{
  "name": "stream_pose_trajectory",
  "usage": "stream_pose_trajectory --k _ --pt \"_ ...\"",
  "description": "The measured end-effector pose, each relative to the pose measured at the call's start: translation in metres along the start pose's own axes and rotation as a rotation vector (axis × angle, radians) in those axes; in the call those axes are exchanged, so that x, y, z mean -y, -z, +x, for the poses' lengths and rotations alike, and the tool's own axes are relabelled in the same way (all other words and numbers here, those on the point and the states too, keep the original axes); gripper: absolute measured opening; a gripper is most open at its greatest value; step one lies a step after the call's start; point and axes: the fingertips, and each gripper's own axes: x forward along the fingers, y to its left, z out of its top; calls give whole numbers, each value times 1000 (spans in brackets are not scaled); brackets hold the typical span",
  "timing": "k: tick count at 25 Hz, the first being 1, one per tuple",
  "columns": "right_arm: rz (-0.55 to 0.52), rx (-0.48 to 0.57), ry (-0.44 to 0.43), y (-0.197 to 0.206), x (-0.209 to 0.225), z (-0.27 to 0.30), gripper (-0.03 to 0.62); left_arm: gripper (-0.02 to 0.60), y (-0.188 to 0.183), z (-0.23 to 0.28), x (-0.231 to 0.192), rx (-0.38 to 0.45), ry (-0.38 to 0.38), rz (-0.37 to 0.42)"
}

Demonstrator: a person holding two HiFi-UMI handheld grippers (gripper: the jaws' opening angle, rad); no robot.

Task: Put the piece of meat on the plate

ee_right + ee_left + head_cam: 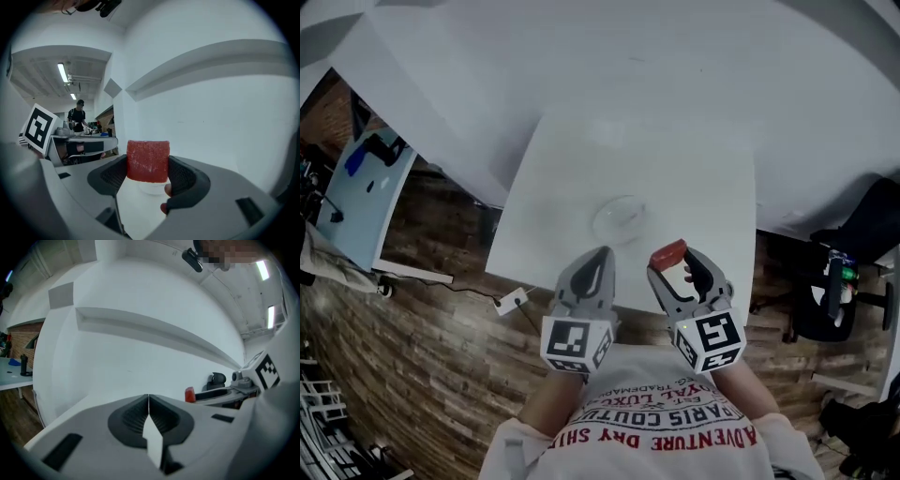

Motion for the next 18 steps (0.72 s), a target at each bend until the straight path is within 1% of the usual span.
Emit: stream_pose_trajectory --k 6,12,16,18 --pt "48 -22 73 -15 1 61 279 8 -10 50 -48 -35 108 2" --pt "99 -58 157 -19 6 113 279 8 -10 85 -101 -77 170 -8" --pt "135 -112 228 -11 9 131 279 8 -1 96 -122 -126 221 -25" --pt "146 -149 247 -3 13 142 279 8 5 104 -129 -141 238 -25"
